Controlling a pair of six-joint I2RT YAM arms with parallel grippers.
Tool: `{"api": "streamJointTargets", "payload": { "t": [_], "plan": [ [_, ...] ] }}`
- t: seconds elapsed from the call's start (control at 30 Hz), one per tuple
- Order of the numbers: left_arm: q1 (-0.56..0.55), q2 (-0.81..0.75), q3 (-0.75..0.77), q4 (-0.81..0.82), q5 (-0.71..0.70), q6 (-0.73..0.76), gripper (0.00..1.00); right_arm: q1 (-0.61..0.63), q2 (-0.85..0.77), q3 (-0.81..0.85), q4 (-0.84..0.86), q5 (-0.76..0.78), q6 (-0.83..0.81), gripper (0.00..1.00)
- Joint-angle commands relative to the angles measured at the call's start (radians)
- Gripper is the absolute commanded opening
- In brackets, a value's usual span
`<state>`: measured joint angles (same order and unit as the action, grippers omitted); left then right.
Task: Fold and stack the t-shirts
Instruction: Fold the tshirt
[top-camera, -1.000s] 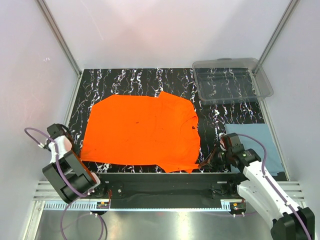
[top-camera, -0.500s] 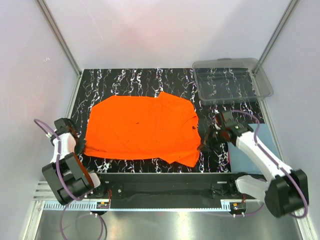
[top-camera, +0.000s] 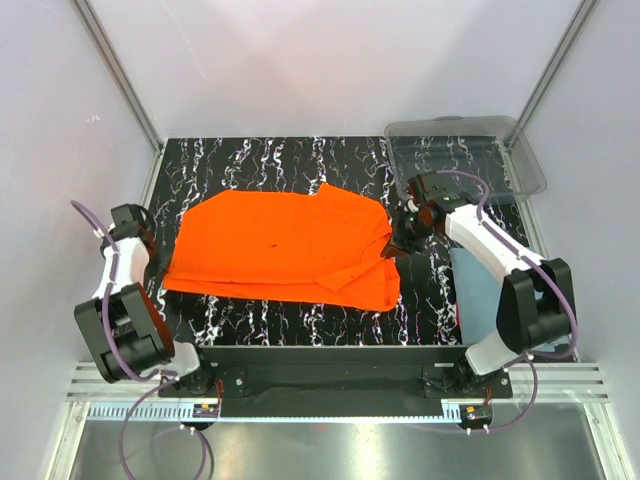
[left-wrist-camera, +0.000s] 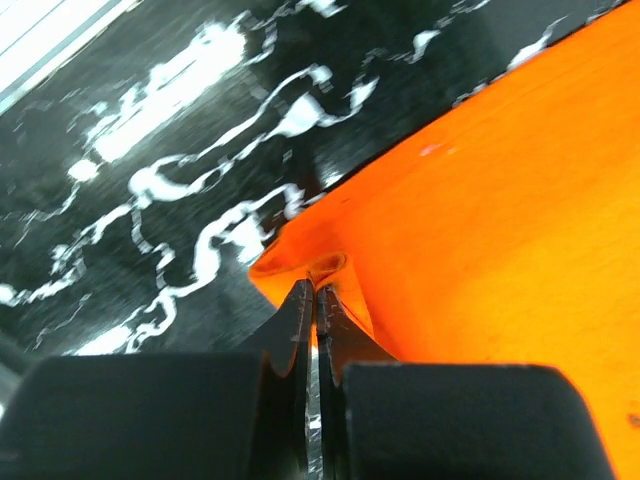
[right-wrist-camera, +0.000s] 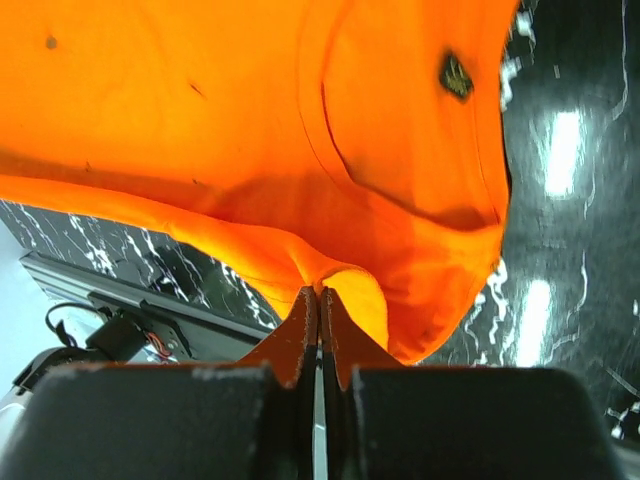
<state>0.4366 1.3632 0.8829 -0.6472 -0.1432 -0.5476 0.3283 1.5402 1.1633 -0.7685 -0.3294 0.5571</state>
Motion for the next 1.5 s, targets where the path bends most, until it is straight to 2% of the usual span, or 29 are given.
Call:
{"api": "streamJointTargets", "payload": {
  "t": [0.0, 0.17, 0.4, 0.8, 0.97, 1.3, 1.47],
  "plan": [
    [-0.025, 0.063, 0.085, 0.037, -0.016, 0.0, 0.0, 0.002, 0.047, 0.09, 0.011, 0.02, -0.046, 0.0],
    [-0.058, 0.152, 0.145, 0.04, -0.019, -0.005, 0.0, 0.002, 0.123, 0.171, 0.011, -0.026, -0.071, 0.0],
    [-0.065, 0.218, 0.191, 0.05, -0.019, -0.002, 0.0, 0.002, 0.175, 0.223, 0.011, -0.01, -0.08, 0.0],
    [-0.065, 0.249, 0.209, 0.072, -0.018, -0.006, 0.0, -0.003, 0.215, 0.308, 0.009, 0.07, -0.091, 0.0],
    [-0.065, 0.254, 0.217, 0.075, -0.022, -0.015, 0.0, -0.009, 0.253, 0.328, 0.009, 0.058, -0.102, 0.0],
    [-0.065, 0.274, 0.217, 0.081, -0.001, -0.015, 0.04, -0.018, 0.291, 0.349, 0.008, 0.055, -0.108, 0.0],
    [-0.062, 0.24, 0.202, 0.087, -0.018, -0.003, 0.14, -0.031, 0.259, 0.331, 0.009, 0.07, -0.102, 0.0]
  ]
}}
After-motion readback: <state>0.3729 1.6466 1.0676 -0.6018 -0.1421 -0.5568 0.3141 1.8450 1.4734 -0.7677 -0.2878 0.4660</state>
